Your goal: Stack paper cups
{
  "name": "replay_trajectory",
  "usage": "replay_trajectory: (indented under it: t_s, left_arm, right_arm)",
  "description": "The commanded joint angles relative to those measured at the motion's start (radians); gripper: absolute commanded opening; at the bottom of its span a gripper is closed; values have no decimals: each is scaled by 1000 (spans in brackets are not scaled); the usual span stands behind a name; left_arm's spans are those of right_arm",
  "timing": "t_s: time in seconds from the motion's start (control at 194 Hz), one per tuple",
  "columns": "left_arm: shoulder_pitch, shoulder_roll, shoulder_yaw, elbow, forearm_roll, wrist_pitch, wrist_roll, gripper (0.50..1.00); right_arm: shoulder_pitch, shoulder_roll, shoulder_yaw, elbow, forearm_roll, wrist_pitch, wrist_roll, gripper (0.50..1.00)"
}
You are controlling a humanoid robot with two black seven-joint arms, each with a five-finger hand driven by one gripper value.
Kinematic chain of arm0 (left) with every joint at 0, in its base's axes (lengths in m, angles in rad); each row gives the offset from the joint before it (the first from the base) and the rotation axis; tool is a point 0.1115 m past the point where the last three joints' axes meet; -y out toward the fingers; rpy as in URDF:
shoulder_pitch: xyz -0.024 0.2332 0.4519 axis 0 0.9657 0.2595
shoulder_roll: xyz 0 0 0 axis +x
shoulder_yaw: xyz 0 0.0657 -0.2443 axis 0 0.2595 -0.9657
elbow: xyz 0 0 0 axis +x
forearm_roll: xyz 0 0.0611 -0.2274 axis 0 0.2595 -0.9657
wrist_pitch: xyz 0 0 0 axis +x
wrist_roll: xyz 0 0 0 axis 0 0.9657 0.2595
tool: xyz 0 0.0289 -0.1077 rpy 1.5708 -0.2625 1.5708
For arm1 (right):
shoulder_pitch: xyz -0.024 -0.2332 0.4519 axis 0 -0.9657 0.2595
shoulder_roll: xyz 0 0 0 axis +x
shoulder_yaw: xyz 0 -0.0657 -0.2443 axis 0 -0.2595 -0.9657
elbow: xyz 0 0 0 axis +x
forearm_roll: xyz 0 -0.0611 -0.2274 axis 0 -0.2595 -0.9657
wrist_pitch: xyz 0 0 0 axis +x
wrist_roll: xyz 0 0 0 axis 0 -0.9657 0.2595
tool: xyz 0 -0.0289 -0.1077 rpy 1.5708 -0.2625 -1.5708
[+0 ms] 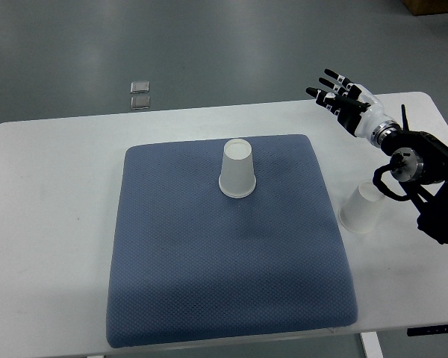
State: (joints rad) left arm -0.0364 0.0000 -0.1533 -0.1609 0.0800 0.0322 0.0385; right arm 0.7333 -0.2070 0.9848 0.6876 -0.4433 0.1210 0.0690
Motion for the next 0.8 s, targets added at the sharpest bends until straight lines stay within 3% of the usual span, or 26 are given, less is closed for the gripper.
replay_trajectory:
  t_s: [0.0,0.795]
  left_arm:
    - [1,0,0,1,0,0,9,1000]
    - [1,0,0,1,0,0,12,1000]
  right_arm:
    - [1,0,0,1,0,0,0,936]
    - [23,-8,6,0,11,2,2,936]
